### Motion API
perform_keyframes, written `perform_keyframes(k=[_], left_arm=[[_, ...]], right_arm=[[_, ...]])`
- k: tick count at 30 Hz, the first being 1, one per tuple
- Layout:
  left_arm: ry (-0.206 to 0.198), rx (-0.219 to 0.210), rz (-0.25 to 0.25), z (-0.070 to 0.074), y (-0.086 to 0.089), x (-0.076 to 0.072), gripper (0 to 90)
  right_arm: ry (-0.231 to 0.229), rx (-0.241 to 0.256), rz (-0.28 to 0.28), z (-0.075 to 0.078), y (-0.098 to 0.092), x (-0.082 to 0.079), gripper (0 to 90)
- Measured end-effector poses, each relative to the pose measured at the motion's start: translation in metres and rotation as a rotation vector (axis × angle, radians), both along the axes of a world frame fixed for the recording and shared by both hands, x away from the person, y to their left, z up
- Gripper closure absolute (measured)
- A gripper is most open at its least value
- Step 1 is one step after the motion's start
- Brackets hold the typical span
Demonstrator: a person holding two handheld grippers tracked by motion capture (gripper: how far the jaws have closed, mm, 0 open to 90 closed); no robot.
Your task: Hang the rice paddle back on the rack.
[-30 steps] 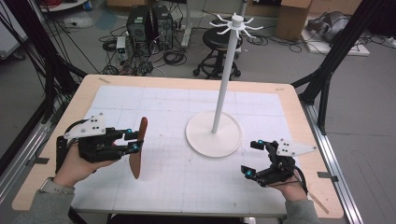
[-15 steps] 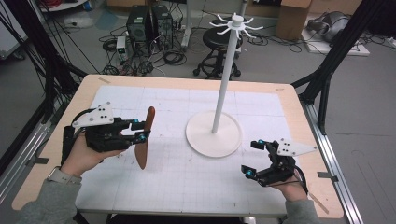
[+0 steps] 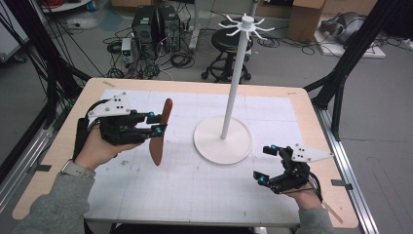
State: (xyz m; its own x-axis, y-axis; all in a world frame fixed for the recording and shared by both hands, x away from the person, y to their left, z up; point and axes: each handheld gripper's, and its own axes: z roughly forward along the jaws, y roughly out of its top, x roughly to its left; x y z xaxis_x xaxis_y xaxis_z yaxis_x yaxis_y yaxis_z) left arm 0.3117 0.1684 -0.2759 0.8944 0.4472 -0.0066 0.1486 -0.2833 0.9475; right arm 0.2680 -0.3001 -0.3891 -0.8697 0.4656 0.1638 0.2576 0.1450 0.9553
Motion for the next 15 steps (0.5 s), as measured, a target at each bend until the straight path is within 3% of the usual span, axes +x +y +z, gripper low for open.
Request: perform_keyframes(k=[15], left_arm=[[-0.013, 0.014, -0.03, 0.023, -0.024, 0.021, 65.1]], right_arm=[[-0.002, 0.026, -0.007, 0.0, -0.005, 0.001, 0.8]])
